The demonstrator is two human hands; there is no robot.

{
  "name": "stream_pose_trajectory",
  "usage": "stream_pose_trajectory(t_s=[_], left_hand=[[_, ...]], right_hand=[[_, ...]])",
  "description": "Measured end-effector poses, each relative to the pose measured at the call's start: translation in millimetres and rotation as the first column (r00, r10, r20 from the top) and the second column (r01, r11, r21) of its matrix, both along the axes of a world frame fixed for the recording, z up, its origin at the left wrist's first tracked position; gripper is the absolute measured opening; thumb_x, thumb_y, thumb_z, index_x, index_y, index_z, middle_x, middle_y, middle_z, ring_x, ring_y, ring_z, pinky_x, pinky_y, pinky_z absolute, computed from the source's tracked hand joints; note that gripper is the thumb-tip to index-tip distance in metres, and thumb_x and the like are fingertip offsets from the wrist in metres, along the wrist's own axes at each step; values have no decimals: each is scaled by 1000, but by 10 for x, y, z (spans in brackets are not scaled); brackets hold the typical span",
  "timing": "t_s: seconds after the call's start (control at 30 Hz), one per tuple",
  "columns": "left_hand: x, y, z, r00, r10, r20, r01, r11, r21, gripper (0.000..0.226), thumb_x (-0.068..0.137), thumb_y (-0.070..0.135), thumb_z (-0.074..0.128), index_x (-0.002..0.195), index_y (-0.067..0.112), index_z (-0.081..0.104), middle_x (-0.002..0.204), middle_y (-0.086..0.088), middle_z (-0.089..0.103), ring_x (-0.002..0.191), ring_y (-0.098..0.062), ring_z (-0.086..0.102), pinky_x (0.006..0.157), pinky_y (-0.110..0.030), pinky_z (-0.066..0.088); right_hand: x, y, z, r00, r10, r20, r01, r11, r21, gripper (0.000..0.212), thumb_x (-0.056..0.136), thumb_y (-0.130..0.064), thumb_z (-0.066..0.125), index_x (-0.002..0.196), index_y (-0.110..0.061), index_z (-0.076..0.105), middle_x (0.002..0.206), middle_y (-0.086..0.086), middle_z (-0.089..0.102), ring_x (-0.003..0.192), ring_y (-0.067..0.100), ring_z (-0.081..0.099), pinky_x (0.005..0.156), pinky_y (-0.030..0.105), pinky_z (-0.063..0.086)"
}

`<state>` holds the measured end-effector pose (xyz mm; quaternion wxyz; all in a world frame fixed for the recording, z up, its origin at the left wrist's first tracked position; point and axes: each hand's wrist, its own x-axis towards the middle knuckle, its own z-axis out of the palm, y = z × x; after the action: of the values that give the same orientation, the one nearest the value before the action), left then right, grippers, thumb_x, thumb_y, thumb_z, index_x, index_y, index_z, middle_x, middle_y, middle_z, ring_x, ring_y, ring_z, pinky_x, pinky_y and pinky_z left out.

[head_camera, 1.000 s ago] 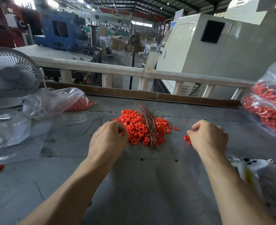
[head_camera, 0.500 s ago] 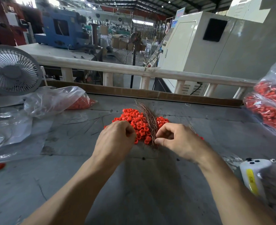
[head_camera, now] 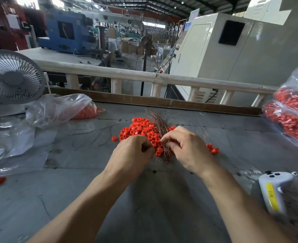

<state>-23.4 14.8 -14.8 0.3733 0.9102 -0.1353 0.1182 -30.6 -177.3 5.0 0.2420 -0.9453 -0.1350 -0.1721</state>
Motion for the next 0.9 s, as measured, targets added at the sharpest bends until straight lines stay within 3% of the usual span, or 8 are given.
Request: stream_pose_trajectory(t_s=[0.17,0.37,0.47,0.6,0.73,0.83,0.9], left_hand=[[14,24,-12,1000,-12,0,12,1000,5,9,92,33,71,84,30,74,79,16,68,76,0,61,68,-25,51],[-42,-42,19,990,-142,-25,141,990,-17,42,81,68,69,70,28,65,63,15,63,59,-3,56,49,-19,38],[-91,-99,30,980,-197,-13,197,979,44,33,87,57,70,78,26,68,70,9,67,66,-7,61,62,-33,52],[-111,-118,45,978,-207,22,207,978,28,20,95,35,65,84,20,70,74,4,68,70,-16,62,68,-41,53],[-109,-133,35,981,-191,32,191,981,5,24,94,40,64,80,21,67,70,3,65,67,-16,59,65,-41,52],[-118,-169,21,987,-160,33,159,987,20,24,91,50,67,86,26,68,76,7,67,73,-13,60,67,-38,53],[-118,-187,9,987,-155,39,154,988,24,19,93,44,67,89,26,69,80,7,68,76,-14,61,70,-40,54]], right_hand=[[48,14,11,1000,24,-4,-24,991,-133,26,98,-14,66,107,-37,77,104,-13,54,108,8,53,92,34,50],[28,-101,20,1000,-3,-4,3,1000,16,24,96,-10,67,99,-32,74,101,-16,59,90,2,58,84,30,48],[-3,-90,41,1000,-7,-8,7,1000,27,26,95,-7,66,100,-32,74,97,-17,58,81,-5,53,76,17,40],[-45,-13,67,998,42,-51,-39,998,53,27,96,-2,64,99,-26,76,97,-17,59,87,-4,54,79,4,36],[-70,-11,97,997,42,-61,-38,997,67,27,97,-2,63,98,-25,76,97,-16,60,93,1,57,82,6,38],[-63,3,92,998,25,-55,-21,997,74,27,98,-2,60,99,-23,76,97,-14,61,95,6,59,83,15,43],[-56,10,84,998,29,-52,-25,996,80,28,98,-1,60,98,-24,76,95,-14,61,94,7,59,84,19,44]])
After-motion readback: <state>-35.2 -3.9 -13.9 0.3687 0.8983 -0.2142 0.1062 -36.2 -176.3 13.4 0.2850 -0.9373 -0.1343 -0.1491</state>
